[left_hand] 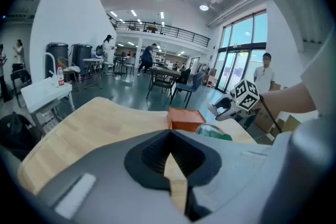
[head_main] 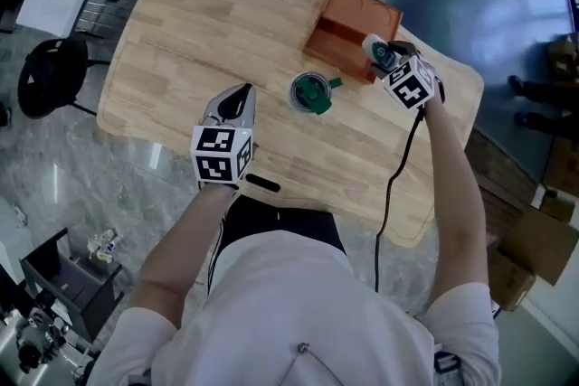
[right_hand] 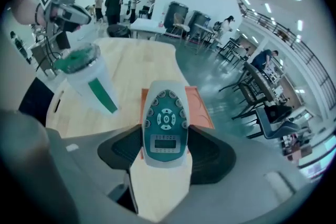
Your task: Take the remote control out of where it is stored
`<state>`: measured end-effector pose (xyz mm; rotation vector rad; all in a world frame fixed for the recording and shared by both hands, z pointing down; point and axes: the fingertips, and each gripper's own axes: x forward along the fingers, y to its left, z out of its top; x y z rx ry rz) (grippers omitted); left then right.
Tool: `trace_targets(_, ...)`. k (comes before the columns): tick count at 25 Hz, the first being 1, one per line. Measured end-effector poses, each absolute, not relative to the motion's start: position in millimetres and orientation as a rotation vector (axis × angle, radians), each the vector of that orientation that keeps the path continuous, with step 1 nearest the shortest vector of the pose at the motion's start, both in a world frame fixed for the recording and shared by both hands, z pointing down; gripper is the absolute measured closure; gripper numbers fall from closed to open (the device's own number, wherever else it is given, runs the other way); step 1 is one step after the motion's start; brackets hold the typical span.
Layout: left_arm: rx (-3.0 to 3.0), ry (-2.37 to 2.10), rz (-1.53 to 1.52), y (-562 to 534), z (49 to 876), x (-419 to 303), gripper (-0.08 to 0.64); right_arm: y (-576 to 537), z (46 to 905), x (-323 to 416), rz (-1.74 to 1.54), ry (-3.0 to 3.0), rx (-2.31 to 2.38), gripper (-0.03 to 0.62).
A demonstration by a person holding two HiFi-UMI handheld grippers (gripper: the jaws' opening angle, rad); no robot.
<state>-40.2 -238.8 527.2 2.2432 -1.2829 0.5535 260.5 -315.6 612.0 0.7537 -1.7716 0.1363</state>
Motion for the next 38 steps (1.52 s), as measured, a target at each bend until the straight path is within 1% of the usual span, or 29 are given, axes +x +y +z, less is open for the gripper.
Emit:
trace_targets(5, 2.47, -1.171, 0.543, -276, 457, 12, 0.56, -284, 522, 259, 0.18, -1.879, 1.056, 0.288)
trace_targets(10, 2.632, -1.073, 0.48, -292, 391, 74, 0.56, -259, 430, 276, 0.337, -2.029, 1.495, 0.288)
trace_targets(13, 2.708, -1.002, 0.434, -290, 358, 114, 0.56, -241, 390, 291, 0.414, -2.072, 1.699, 0.288)
trace_targets(18, 2.79, -0.926, 0.368, -291, 319, 155, 0.56, -223, 342, 308, 0.382, -2.07, 1.932, 0.288)
trace_targets(24, 2.817, -0.922, 0.316, -291, 300, 161, 0.56, -216, 309, 302, 0.324, -2.085, 2.037, 0.288)
trace_targets(38, 2.816, -0.961, 0.293, -288, 288, 141, 0.56, -210, 299, 294, 0.357, -2.092, 2.092, 0.288)
